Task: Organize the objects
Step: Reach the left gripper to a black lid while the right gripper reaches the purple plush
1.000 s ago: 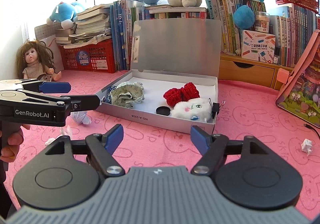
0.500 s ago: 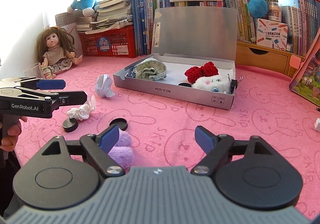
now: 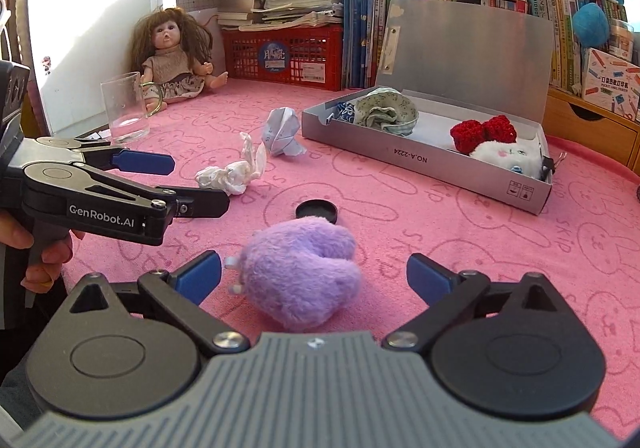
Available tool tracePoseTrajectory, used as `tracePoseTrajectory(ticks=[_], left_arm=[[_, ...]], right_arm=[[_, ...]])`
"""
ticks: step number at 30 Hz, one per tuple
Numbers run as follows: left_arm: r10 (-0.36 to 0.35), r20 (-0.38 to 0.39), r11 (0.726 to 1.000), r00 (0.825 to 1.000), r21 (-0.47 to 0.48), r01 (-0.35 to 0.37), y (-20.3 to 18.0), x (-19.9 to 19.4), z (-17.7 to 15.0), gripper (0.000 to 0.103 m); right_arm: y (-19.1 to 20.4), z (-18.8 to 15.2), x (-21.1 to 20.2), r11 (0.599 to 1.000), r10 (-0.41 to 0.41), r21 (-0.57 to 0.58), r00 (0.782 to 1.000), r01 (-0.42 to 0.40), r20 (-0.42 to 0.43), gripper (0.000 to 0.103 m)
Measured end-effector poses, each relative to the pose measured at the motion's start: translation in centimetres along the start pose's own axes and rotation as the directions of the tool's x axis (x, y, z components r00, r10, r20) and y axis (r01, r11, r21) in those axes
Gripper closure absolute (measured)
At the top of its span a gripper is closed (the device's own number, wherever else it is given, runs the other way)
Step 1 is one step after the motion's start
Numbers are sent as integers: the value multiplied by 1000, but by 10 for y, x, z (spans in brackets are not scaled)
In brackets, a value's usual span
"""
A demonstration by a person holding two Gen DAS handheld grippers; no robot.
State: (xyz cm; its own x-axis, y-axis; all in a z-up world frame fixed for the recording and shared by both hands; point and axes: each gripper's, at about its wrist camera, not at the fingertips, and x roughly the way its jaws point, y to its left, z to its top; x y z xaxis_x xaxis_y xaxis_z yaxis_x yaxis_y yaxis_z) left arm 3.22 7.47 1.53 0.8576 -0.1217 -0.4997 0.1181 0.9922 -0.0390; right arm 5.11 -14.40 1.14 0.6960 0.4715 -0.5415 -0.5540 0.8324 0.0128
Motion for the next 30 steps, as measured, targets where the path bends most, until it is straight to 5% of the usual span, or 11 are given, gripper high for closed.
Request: tracePoseTrajectory(ticks=[11, 26, 30], left_arm=[[12, -25, 1000, 1000, -26, -12, 2, 12, -12, 31], [40, -13, 999, 999, 15, -40, -5, 14, -16, 32], [45, -10, 999, 999, 1, -45, -3, 11, -17, 41]], right_arm=[[3, -7, 17, 999, -48, 12, 999, 48, -26, 1], [7, -9, 17, 999, -37, -1, 999, 37, -34, 9], [8, -9, 16, 1000, -24, -4, 999, 24, -30, 13]])
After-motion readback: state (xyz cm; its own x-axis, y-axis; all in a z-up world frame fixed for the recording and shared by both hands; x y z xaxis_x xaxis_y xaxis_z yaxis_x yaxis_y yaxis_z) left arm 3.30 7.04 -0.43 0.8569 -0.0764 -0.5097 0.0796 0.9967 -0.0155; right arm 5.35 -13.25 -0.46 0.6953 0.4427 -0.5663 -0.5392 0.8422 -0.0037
